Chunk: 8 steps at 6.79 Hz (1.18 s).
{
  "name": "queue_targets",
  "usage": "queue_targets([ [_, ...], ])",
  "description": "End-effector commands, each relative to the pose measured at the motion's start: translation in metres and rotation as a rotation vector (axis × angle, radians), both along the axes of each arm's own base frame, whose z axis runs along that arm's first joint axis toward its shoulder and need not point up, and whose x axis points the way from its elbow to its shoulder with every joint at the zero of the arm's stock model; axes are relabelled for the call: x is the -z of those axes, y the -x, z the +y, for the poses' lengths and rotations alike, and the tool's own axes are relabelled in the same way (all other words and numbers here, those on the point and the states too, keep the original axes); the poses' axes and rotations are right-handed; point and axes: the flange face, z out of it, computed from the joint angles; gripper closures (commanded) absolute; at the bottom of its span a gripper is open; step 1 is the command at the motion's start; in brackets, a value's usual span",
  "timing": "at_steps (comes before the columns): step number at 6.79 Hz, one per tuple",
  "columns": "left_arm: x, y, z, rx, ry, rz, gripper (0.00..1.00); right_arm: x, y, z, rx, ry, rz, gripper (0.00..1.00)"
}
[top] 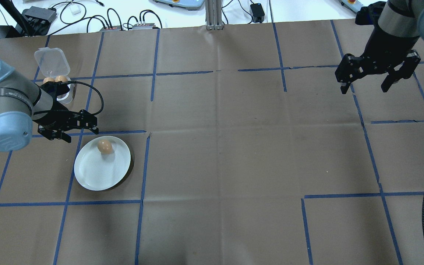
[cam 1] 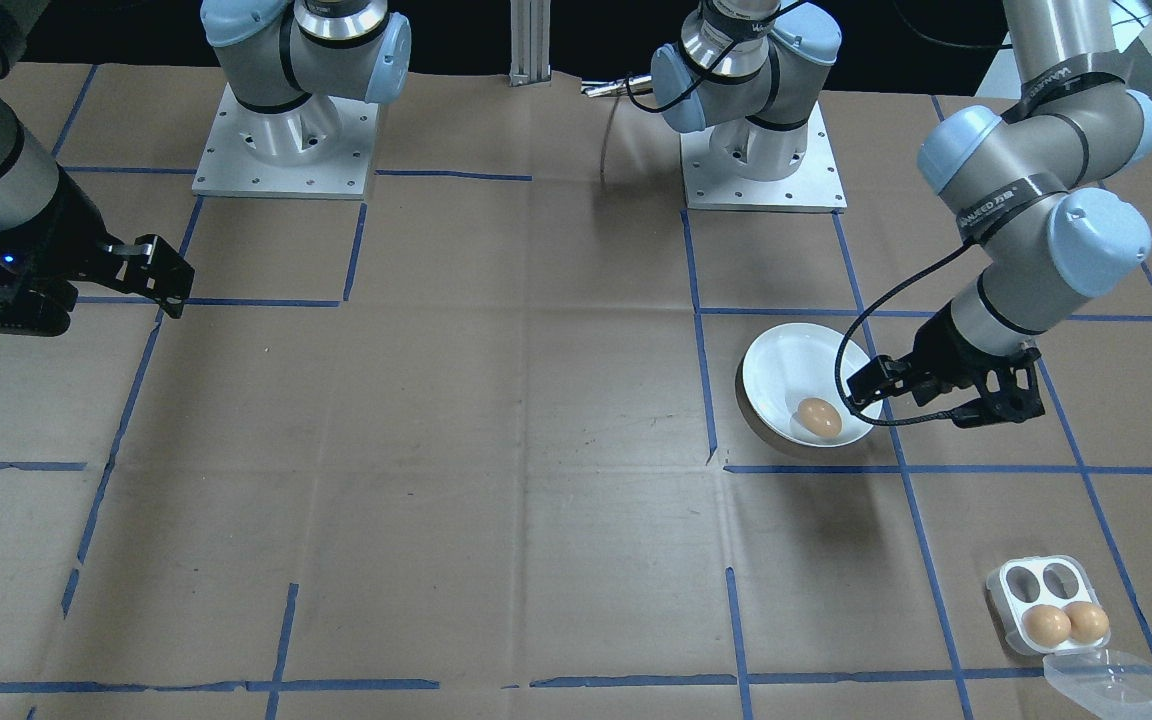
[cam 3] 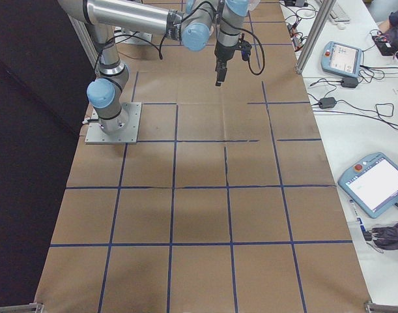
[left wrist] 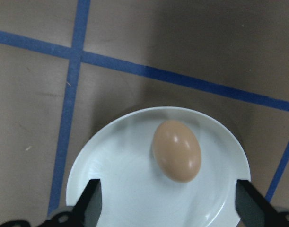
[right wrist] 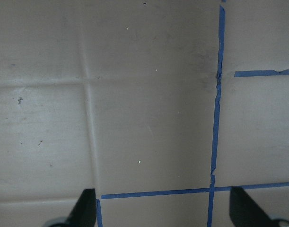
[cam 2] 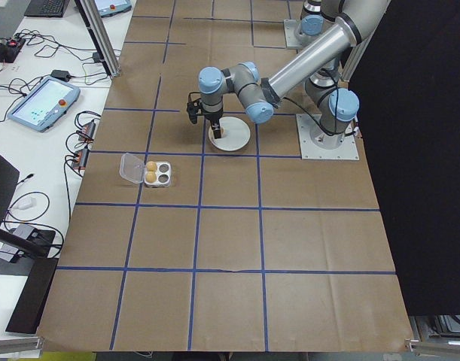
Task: Place egg on plate
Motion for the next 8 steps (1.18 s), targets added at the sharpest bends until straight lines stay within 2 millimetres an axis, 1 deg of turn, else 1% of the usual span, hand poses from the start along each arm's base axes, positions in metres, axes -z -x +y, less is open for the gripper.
queue_targets([
  [1,-0.014,-0.038,-0.043,0.111,0.062,-0.032,0.01,0.000,0.000,0.000,0.000,0.000,0.000,0.00],
  [2,-0.016,-0.062,-0.061,0.186,0.076,-0.061,0.01,0.000,0.000,0.000,0.000,0.000,0.000,0.00],
  [3,-0.017,-0.080,-0.077,0.330,0.065,-0.126,0.01,0.000,0.000,0.000,0.000,0.000,0.000,0.00],
  [4,-0.019,-0.095,-0.099,0.493,0.090,-0.147,0.01,0.000,0.000,0.000,0.000,0.000,0.000,0.00],
  [5,-0.018,-0.113,-0.118,0.594,0.106,-0.163,0.01,0.000,0.000,0.000,0.000,0.000,0.000,0.00],
  [8,0.009,-0.143,-0.165,0.957,0.125,-0.184,0.01,0.000,0.000,0.000,0.000,0.000,0.000,0.00],
])
